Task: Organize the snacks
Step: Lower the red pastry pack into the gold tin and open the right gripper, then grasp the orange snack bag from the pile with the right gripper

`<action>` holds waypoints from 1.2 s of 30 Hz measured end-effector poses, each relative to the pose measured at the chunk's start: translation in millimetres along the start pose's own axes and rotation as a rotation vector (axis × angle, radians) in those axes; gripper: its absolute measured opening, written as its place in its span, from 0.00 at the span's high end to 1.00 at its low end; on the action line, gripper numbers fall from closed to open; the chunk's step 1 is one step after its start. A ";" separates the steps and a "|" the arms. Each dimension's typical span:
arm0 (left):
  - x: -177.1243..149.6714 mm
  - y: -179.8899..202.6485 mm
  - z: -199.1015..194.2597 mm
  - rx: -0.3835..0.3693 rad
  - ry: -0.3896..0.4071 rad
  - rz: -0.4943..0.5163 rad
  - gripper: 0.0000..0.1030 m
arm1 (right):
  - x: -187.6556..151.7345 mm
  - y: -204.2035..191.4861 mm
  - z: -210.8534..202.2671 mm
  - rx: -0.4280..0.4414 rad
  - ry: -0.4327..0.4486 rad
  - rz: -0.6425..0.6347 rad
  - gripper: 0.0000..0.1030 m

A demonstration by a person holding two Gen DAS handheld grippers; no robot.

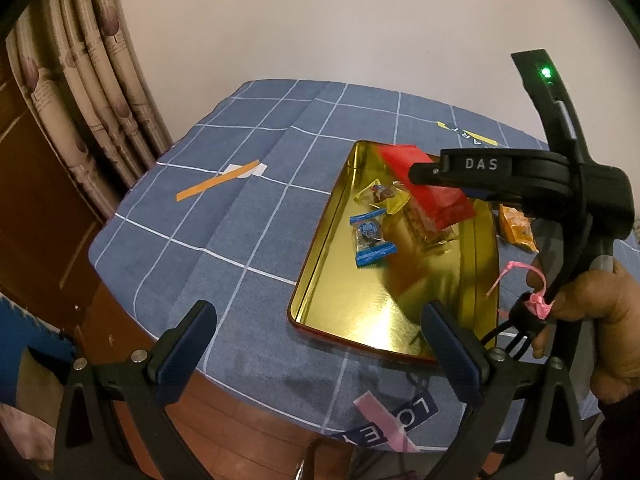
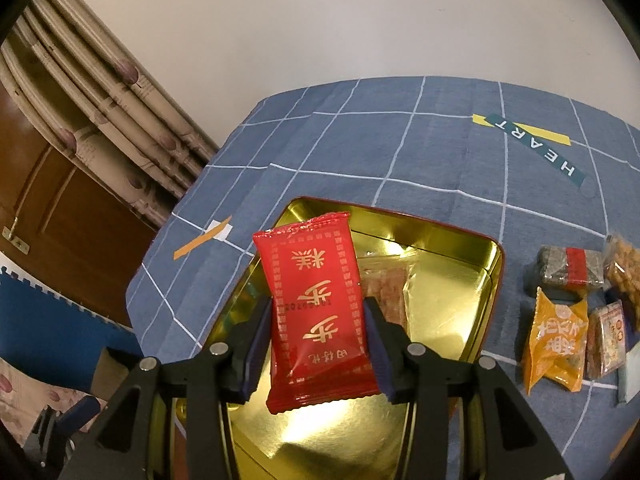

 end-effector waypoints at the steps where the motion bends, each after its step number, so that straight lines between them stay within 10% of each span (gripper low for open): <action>1: 0.0 -0.6 0.5 0.000 -0.002 -0.003 0.02 | 0.6 0.0 -0.9 0.003 0.004 0.003 0.55; 13: -0.6 1.2 -5.4 -0.013 0.021 -0.009 0.02 | -11.1 13.8 -74.0 -0.002 0.175 0.015 0.55; 21: -6.7 18.0 -12.7 -0.036 0.028 0.037 0.02 | -97.2 95.0 -159.9 -0.236 0.171 -0.035 0.55; 36: -15.6 30.6 -6.6 -0.027 0.016 0.083 0.02 | -66.0 103.0 -104.6 -0.191 0.050 -0.207 0.50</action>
Point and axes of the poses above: each gripper's, at about its wrist camera, not at the fingertips, and z roughly the way its jaws point, y to its right, x to its top, the point moved 9 cm from there along z, roughly the way its jaws point, and after that the axes turned 13 degrees about -z, right-handed, at the moved point
